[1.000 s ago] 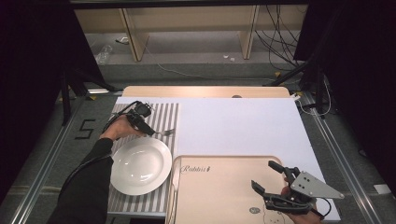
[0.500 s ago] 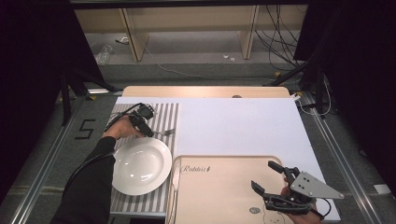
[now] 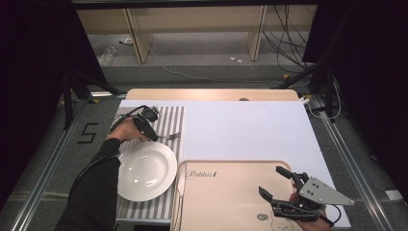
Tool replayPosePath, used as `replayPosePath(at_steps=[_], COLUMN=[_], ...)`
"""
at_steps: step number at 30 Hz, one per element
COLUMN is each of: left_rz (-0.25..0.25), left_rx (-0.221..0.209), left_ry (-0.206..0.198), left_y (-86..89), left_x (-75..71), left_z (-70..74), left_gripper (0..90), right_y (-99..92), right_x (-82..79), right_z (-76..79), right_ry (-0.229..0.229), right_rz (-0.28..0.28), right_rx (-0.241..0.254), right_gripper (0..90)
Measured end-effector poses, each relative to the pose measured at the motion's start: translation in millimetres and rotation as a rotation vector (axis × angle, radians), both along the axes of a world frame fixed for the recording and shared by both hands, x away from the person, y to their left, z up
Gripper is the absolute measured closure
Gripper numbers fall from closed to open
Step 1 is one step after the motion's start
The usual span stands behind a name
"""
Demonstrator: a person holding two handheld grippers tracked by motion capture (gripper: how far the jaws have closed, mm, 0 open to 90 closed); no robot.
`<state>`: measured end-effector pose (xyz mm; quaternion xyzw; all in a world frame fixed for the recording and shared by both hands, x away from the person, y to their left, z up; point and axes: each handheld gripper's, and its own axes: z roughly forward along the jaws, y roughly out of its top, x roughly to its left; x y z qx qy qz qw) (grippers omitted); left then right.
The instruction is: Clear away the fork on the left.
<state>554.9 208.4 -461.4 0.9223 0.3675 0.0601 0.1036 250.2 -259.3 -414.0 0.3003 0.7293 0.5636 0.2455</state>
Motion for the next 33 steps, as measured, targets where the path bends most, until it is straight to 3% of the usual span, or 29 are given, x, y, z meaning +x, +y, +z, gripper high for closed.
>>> replayPosePath(at_steps=[3, 7, 15, 18, 22, 28, 30, 33], left_rz=[0.007, -0.007, -0.039, -0.047, -0.033, -0.015, 0.013, 0.044], left_rx=[-0.028, -0.027, 0.005, 0.036, 0.054, 0.050, 0.074, 0.067], left_ry=[0.009, 0.018, 0.040, 0.050, 0.059, 0.042, 0.009, -0.016], left_y=[2.7, 1.0, -7.7, -13.5, -16.7, -15.7, -14.1, -9.7], left_x=[-0.3, -0.6, -2.1, -3.2, -2.0, -3.7, -2.5, -1.9], left_z=[-0.4, 0.3, 1.8, 2.1, 2.5, 2.7, 3.5, 7.1], left_gripper=[56.0, 60.6, 75.0, 82.0, 82.8, 83.5, 83.5, 83.6], right_y=[0.0, 0.2, 0.3, 0.1, 0.1, -0.3, -0.3, 0.0], right_x=[-0.1, 0.0, -0.2, -0.2, 0.0, -0.1, -0.2, 0.0], right_z=[0.0, -0.1, -0.2, -0.2, -0.3, -0.3, -0.3, -0.5], right_ry=[-0.002, 0.000, -0.003, -0.003, -0.003, -0.002, -0.001, -0.002], right_rz=[0.001, 0.001, 0.003, 0.003, 0.001, 0.000, 0.000, -0.001], right_rx=[0.001, 0.000, 0.000, -0.001, -0.002, -0.001, 0.000, -0.001], right_gripper=[19.0, 19.1, 19.5, 19.6, 19.6, 19.6, 19.6, 19.7])
